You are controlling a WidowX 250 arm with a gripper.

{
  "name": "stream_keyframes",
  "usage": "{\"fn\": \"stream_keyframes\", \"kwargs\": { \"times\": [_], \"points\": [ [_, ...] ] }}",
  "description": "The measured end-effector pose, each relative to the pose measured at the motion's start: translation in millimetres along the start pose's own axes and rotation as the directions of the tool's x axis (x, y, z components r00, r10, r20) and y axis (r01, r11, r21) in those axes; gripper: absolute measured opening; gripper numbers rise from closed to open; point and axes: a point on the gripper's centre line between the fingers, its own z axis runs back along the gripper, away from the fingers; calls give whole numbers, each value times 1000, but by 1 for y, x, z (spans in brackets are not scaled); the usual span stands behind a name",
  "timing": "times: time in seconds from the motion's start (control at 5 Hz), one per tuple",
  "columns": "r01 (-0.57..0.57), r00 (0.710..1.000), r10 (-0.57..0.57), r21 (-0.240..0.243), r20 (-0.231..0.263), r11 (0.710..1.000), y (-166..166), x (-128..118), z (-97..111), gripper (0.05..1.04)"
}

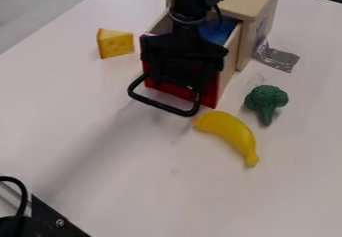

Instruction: Closed the drawer

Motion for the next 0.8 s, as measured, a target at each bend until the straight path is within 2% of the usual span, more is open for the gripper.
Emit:
{"fn": "stream_keyframes", "kwargs": {
  "times": [0.2, 0.4, 0.8],
  "points": [
    [-24, 999, 24, 1, 35, 1000, -7, 21, -2, 999],
    [-27, 998, 27, 4, 49, 1000, -13, 33, -4, 999],
    [-21, 997, 20, 17, 80, 1000, -18, 44, -5, 999]
  ]
}}
